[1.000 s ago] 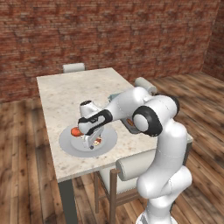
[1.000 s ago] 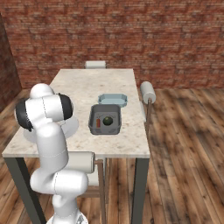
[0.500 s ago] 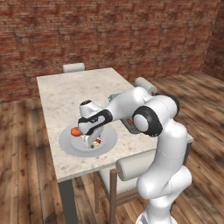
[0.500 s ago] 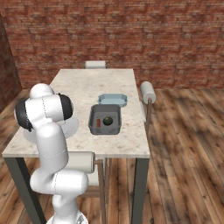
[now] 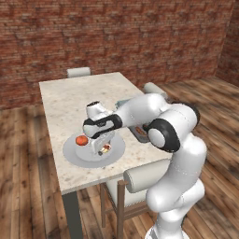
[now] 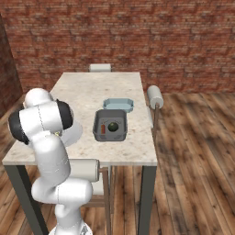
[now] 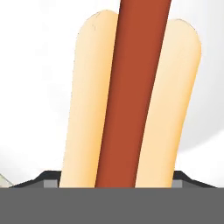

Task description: Place one cooked food and one vegetable from the large plate to each tupperware container.

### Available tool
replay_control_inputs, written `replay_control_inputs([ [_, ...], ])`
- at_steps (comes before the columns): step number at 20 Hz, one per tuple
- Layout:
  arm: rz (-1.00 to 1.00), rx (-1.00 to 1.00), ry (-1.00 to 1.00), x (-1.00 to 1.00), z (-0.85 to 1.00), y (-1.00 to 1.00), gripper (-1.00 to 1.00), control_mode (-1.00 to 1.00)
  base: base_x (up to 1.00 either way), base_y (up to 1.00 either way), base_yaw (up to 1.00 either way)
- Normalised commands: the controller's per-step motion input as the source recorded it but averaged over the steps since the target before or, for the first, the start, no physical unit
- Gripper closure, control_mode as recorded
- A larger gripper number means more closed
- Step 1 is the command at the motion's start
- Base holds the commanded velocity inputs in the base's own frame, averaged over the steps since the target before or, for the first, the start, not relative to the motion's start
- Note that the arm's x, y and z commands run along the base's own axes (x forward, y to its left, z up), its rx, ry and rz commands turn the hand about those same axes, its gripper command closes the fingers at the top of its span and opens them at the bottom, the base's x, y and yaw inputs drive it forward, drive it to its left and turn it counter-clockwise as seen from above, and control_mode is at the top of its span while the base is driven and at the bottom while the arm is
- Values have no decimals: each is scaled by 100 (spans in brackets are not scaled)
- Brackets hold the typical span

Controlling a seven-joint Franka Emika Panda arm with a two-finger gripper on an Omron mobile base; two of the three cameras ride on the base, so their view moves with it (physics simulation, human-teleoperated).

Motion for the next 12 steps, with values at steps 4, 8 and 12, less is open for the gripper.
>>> replay_control_inputs([
  [4, -39, 12, 0, -90, 95, -87, 100, -100, 0, 0, 0],
  [8, -31, 9, -4, -97, 87, -94, 100, -100, 0, 0, 0],
  [12, -23, 5, -19, -100, 91, -64, 100, -100, 0, 0, 0],
])
